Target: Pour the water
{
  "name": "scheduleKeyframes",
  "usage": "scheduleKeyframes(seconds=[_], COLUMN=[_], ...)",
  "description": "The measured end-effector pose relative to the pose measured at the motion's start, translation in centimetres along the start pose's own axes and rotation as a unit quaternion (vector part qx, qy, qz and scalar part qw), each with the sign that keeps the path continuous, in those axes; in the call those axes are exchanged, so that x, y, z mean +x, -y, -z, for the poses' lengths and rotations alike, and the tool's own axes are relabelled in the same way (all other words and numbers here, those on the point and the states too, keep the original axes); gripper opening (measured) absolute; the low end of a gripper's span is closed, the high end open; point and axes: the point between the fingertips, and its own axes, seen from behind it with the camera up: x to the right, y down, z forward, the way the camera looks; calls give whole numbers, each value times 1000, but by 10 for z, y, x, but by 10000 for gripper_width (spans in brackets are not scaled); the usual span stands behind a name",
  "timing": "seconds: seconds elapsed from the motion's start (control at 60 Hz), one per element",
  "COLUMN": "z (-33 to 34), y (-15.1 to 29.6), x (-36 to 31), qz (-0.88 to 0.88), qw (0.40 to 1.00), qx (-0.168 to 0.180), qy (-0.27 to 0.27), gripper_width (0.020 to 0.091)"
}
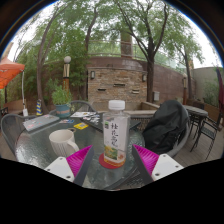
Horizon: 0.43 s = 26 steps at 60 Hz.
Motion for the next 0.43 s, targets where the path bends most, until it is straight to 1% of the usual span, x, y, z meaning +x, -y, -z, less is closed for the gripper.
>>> scheduleKeyframes(seconds=[0.083,0.15,0.25,0.3,0.433], z=[41,78,132,157,208], y=[0,6,14,17,11], x=[0,-14,-35,-48,-77], qz=[9,13,6,-1,-25], qw=[999,998,998,999,999], qx=[-19,-25,-22,-19,-21], qy=[-39,-52,-56,-49,-37], gripper_width=[839,838,832,833,831])
